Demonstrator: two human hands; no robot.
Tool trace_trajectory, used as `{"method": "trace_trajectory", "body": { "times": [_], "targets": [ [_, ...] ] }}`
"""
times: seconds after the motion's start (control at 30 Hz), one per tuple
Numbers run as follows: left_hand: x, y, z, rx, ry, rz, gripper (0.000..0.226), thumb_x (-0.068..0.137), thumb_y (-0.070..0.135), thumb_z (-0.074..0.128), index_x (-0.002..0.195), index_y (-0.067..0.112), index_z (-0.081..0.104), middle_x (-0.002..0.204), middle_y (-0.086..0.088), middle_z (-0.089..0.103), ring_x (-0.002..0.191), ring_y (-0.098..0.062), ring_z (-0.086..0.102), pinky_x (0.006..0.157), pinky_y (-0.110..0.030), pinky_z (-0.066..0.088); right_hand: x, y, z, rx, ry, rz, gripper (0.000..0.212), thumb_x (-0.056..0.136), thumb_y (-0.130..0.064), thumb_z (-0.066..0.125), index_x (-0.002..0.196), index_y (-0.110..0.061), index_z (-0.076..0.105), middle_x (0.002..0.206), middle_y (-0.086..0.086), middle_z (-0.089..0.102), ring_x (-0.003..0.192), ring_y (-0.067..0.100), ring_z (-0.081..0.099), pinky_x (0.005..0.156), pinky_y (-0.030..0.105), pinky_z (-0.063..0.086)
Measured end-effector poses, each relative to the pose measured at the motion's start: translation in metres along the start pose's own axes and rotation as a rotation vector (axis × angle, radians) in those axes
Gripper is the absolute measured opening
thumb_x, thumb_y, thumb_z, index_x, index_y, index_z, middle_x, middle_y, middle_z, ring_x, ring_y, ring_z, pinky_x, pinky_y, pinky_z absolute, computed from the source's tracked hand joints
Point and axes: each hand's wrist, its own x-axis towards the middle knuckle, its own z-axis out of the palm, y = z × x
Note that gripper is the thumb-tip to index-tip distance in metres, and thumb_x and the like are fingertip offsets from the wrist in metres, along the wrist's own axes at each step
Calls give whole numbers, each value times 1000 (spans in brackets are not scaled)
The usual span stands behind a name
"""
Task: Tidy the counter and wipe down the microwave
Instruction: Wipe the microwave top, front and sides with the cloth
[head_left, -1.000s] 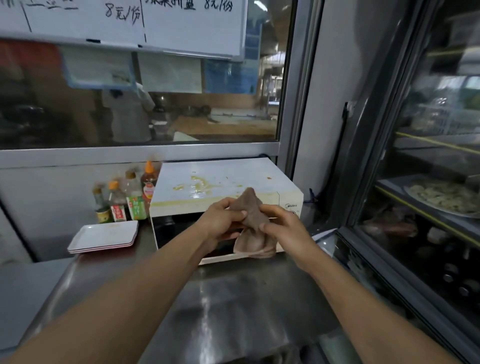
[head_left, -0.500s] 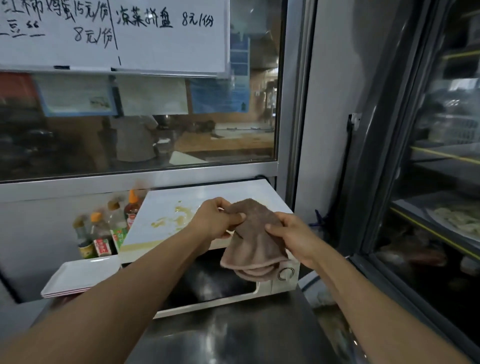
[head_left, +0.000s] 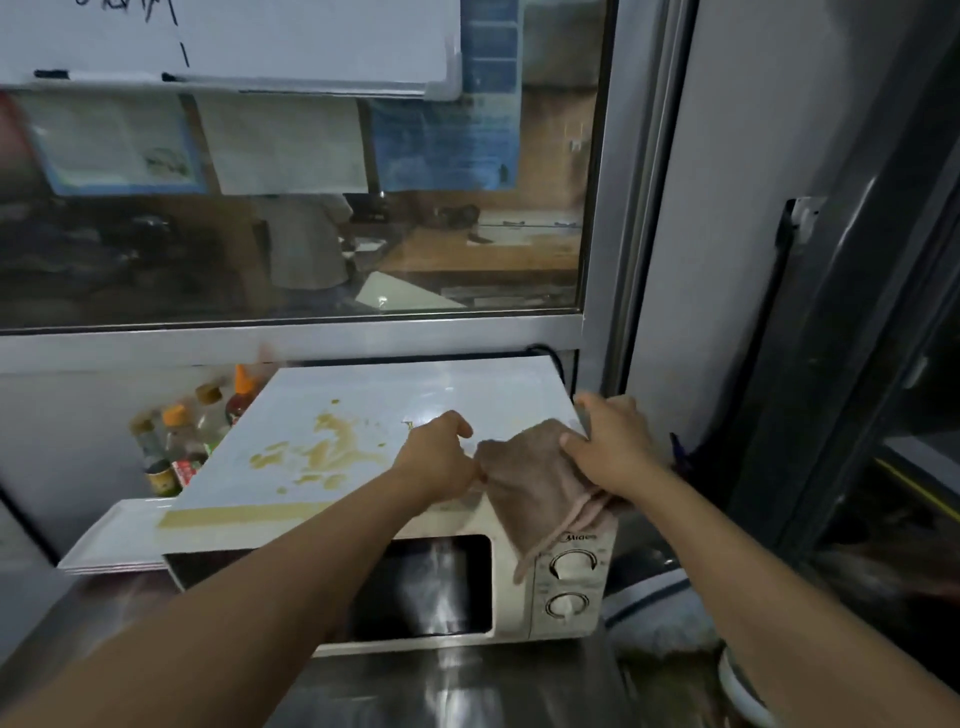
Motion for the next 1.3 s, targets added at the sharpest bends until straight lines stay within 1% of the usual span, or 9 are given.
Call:
{"method": "trace_trajectory", "body": {
  "times": [0.07, 0.17, 0.27, 0.37, 0.6, 0.9, 1.07, 1.2, 1.3],
  "targets": [
    [9, -11, -4, 243, 30, 87, 43, 85, 17, 62, 126, 17, 49, 121, -6, 57, 108, -22, 55, 87, -31, 46, -4, -3, 9, -3, 18, -92, 51, 93, -35, 49, 141, -24, 36, 142, 11, 31, 131, 29, 28, 107, 38, 30],
    [21, -22, -8, 427, 52, 146, 41, 88, 19, 54, 129, 23, 49, 131, -2, 52, 120, -24, 47, 99, -38, 41, -16, -6, 33, -186, -164, -235, 55, 94, -51, 35, 145, -31, 26, 154, 4, 17, 140, 27, 16, 113, 43, 19],
    [29, -28, -3, 526, 47, 214, 36, 93, 21, 45, 127, 27, 53, 133, 3, 54, 122, -21, 48, 99, -39, 39, -16, 4, 46, -386, -249, -281, 60, 92, -61, 19, 147, -41, 8, 159, -3, -3, 145, 24, -2, 117, 49, 5],
    [32, -35, 3, 582, 40, 260, 38, 90, 16, 44, 124, 29, 55, 131, 7, 55, 122, -21, 47, 100, -40, 36, 5, 14, 41, -367, -266, -258, 57, 95, -59, 18, 147, -42, 5, 159, -10, -6, 146, 19, -6, 117, 52, 7],
    [25, -49, -5, 454, 47, 289, 36, 91, 13, 42, 125, 19, 50, 122, 0, 58, 112, -27, 52, 95, -39, 40, 44, -9, 63, -437, -214, -264, 58, 95, -58, 14, 149, -37, 6, 160, -2, -4, 146, 24, -1, 116, 47, 6],
    [5, -89, -60, 325, 131, 96, 42, 90, 12, 50, 131, 18, 46, 134, -5, 51, 123, -24, 45, 102, -40, 36, -13, -76, 110, -398, -240, -658, 52, 96, -52, 15, 145, -38, 3, 159, 0, -1, 146, 25, -1, 116, 46, 3],
    [-10, -122, -76, 384, 221, 144, 42, 87, 11, 54, 128, 18, 50, 134, -1, 52, 126, -25, 40, 102, -41, 35, 5, -51, 89, -400, -265, -483, 55, 97, -52, 14, 149, -35, 4, 159, -8, -6, 146, 14, -2, 116, 40, 3],
    [-11, -146, -90, 374, 257, 117, 39, 85, 17, 59, 123, 19, 55, 131, 0, 53, 121, -25, 42, 100, -40, 37, 26, -62, 97, -428, -210, -264, 56, 97, -54, 15, 149, -36, 7, 160, -2, -2, 146, 21, 0, 117, 43, 7],
    [-10, -164, -98, 435, 239, 76, 43, 85, 28, 59, 127, 22, 51, 134, 2, 49, 122, -24, 40, 100, -39, 36, 33, -98, 118, -414, -207, -277, 50, 98, -50, 17, 147, -41, 11, 160, 2, 1, 146, 26, 2, 116, 45, 8]
  ]
}}
